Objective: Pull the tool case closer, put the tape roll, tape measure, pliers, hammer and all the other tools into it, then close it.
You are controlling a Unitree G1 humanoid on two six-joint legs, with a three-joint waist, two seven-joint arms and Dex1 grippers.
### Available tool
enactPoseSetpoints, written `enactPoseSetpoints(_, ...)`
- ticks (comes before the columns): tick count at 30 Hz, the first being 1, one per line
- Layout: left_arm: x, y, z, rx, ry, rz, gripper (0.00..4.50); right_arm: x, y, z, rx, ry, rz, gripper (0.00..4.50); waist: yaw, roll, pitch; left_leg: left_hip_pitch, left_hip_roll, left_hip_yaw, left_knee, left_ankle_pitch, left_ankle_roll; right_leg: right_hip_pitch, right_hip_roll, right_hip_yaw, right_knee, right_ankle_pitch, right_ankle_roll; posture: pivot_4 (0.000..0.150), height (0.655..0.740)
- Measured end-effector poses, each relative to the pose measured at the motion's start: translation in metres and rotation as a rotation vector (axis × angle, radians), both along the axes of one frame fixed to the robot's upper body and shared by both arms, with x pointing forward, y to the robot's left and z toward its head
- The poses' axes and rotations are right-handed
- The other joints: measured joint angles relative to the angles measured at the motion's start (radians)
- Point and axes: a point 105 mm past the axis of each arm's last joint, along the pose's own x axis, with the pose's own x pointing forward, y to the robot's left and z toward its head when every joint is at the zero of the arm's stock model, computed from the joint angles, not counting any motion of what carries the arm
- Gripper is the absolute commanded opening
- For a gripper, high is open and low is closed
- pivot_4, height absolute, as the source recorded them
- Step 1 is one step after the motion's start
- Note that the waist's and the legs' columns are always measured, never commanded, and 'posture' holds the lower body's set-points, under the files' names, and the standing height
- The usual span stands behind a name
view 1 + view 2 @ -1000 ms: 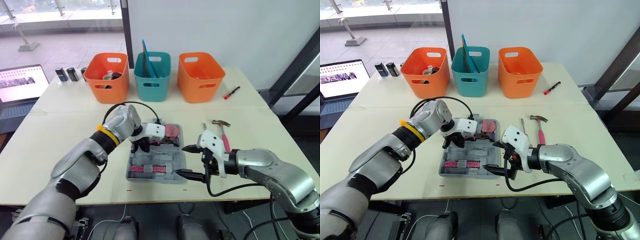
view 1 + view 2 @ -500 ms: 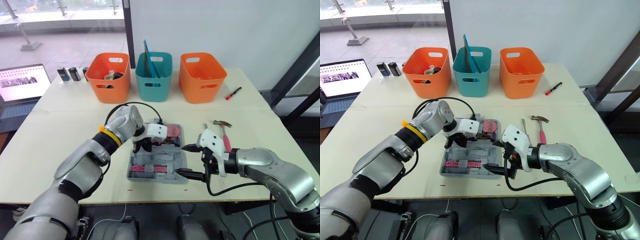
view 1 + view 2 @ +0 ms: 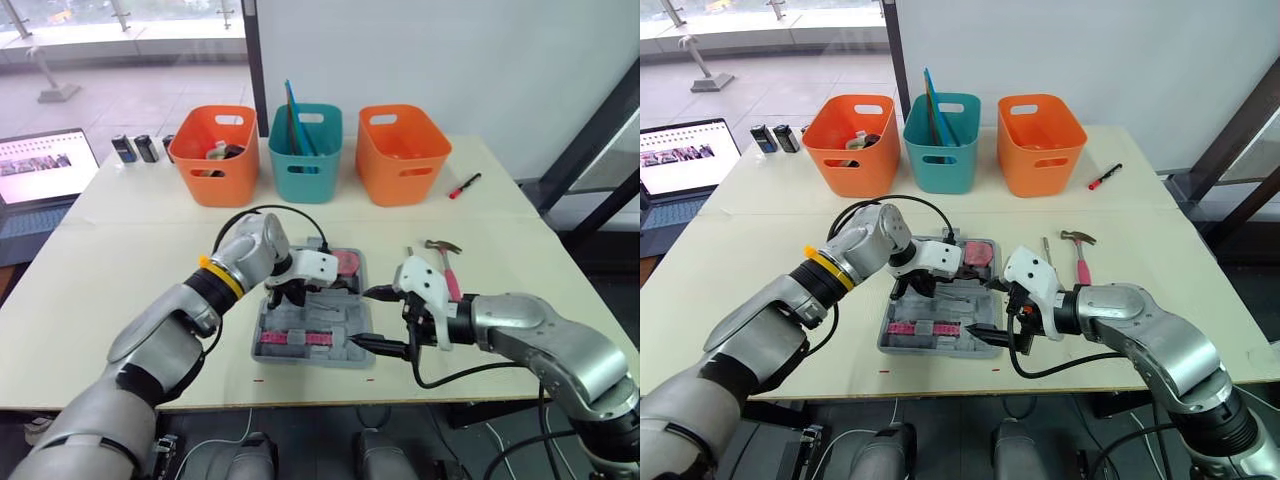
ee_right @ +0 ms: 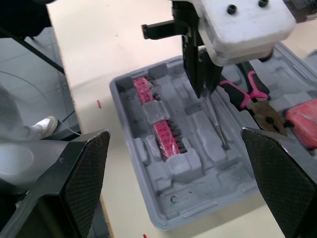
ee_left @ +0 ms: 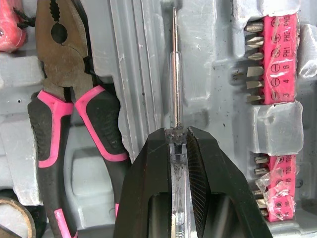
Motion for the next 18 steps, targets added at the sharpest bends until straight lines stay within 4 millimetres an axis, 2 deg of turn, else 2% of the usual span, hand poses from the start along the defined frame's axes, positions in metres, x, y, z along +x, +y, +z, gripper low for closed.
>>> enactPoseSetpoints(6,0.0,0.001,-0.001,0.003,0.0,0.011,0.06,0.001,0.0,0.0,-0.002,-0.001,0.004,4.5,0.0,0.0,0.0,0.0,0.0,0.0,0.0,0.0,0.0,0.0,0.0,0.0,0.0,0.0,0.0,0.15,0.7344)
enactPoseSetpoints(13,0.004,0.003,0.0,0.005,-0.026,0.04,3.28,0.003,0.0,0.001,-0.003,-0.004,0.006,4.5,-0.001,0.0,0.0,0.0,0.0,0.0,0.0,0.0,0.0,0.0,0.0,0.0,0.001,0.0,0.0,0.15,0.7344)
enactPoseSetpoints(18,-0.004,-0.001,0.02,-0.016,-0.051,0.0,3.28,0.0,0.004,-0.002,-0.002,0.002,0.036,4.5,-0.003,0.0,0.0,0.0,0.0,0.0,0.0,0.0,0.0,0.0,0.0,0.0,0.001,0.0,0.001,0.15,0.7344)
